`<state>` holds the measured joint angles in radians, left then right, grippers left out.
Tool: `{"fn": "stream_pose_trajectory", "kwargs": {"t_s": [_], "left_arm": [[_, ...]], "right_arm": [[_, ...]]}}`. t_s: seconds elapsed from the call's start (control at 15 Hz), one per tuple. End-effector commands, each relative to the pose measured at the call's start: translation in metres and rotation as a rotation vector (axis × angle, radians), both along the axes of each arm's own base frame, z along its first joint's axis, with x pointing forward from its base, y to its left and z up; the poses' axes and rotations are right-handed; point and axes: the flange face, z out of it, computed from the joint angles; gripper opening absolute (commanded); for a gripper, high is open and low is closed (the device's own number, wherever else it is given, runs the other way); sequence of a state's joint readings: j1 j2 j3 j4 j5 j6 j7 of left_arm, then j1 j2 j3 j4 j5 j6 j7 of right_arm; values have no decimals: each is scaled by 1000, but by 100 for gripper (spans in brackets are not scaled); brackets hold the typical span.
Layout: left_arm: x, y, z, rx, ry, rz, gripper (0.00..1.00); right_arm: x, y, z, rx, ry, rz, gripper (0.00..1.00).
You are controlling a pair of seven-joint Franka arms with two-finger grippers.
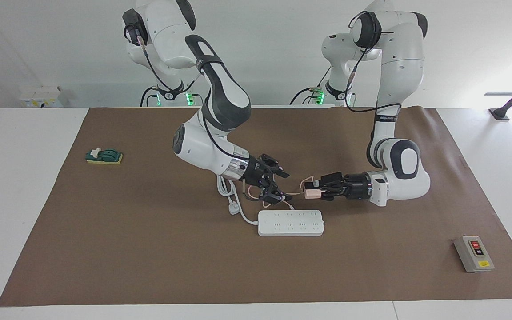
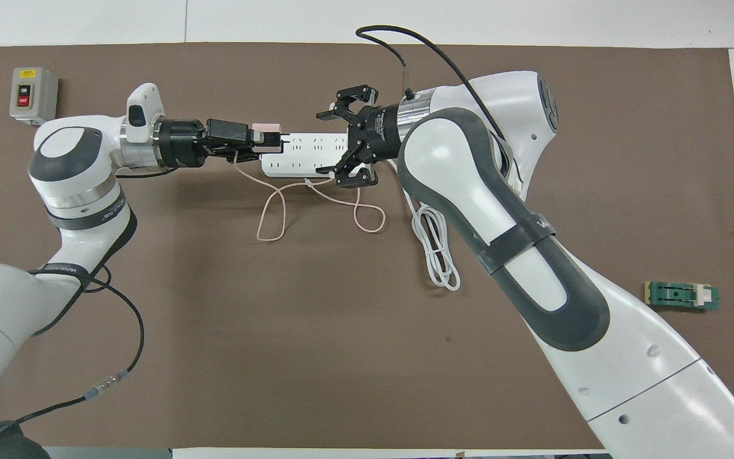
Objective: Plug charger into power strip
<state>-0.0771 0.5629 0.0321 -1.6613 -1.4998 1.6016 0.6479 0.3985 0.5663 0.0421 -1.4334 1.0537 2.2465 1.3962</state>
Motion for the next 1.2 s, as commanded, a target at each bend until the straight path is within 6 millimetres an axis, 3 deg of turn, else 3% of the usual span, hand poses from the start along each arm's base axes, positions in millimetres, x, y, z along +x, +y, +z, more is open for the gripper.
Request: {"fn": "stream_pose_trajectory", "kwargs": {"t_s": [0.0,0.13,0.27,0.47,0.6,0.87,1.14], "left_arm": [[-7,40,35,132,23,-21,0],[-8,70,69,274,71,-26,0],[-6,84,103,418,92,-51,0],[1,94,161,599,165,-33,0],[0,87,196,728,159,-78,0],[-2,93,220,881,131,-68,0],[-5,97,233,1059,88,-69,0]], "right_arm": [[12,-22,3,27,-4,-16,100],[19,-44,6,30,11,-18,100],[25,-76,13,26,22,-18,100],[27,-114,33,-49,-11,9,100],[21,-129,45,-125,-23,68,100],[2,-150,68,-274,-93,217,100],[-14,-206,85,-303,-169,391,100]]}}
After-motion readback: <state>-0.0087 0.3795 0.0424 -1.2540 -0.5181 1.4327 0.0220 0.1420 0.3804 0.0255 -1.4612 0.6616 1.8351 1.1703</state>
